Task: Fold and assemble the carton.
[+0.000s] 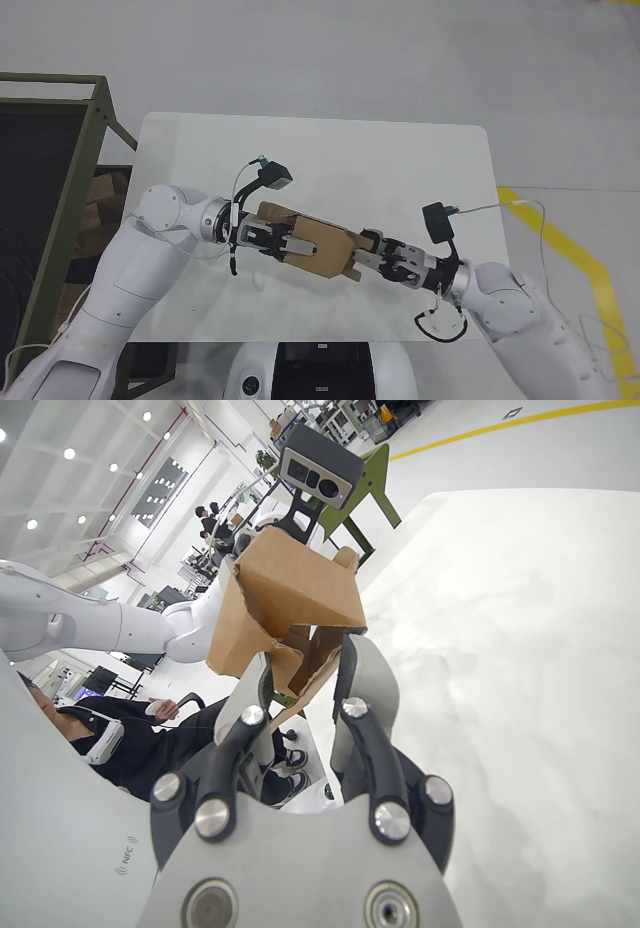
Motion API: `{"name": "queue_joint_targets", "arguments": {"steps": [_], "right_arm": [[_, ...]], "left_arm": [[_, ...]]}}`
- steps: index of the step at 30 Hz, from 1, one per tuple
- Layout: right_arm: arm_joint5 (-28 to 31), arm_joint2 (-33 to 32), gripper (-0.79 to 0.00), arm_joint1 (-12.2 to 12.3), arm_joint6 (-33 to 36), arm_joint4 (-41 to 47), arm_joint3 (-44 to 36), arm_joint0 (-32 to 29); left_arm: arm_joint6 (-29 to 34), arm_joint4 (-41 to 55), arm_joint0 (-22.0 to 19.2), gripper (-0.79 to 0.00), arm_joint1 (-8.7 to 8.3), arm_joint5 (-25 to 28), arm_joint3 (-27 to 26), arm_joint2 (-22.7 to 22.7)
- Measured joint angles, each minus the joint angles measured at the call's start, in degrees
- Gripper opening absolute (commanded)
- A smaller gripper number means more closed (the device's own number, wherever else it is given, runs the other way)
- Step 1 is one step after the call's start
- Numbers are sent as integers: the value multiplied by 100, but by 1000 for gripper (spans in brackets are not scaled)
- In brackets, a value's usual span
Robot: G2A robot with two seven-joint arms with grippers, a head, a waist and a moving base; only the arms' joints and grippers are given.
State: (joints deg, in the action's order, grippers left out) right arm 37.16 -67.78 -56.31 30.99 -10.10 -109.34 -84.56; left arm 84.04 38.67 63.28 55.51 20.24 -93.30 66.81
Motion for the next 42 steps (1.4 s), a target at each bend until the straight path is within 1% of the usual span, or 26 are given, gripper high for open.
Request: {"name": "queue_joint_targets", "arguments": {"steps": [12,22,24,29,35,39,42], "right_arm": [[-50,44,-588,-11,-20,-117,-115,-30],[-127,151,-576,-38,-146,-327,-239,-38],[-103,165,-554,-42,-161,-351,-248,-41],[57,230,-533,-47,-87,-291,-229,-7],[206,284,-533,-46,75,-134,-157,79],[306,354,-560,-51,200,-35,-97,175],[384,392,-554,-56,270,66,1,272]], "left_arm": [[6,11,1,-785,-5,-6,6,-10],[15,-4,-11,-785,-6,-15,16,-53],[10,-9,-11,-785,-6,-10,24,-57],[-2,-20,-14,-785,-7,2,32,-66],[-12,-6,-24,-785,-6,13,37,-74],[-13,4,-27,-785,-7,13,28,-80],[-12,11,-26,-785,-8,12,19,-83]]}}
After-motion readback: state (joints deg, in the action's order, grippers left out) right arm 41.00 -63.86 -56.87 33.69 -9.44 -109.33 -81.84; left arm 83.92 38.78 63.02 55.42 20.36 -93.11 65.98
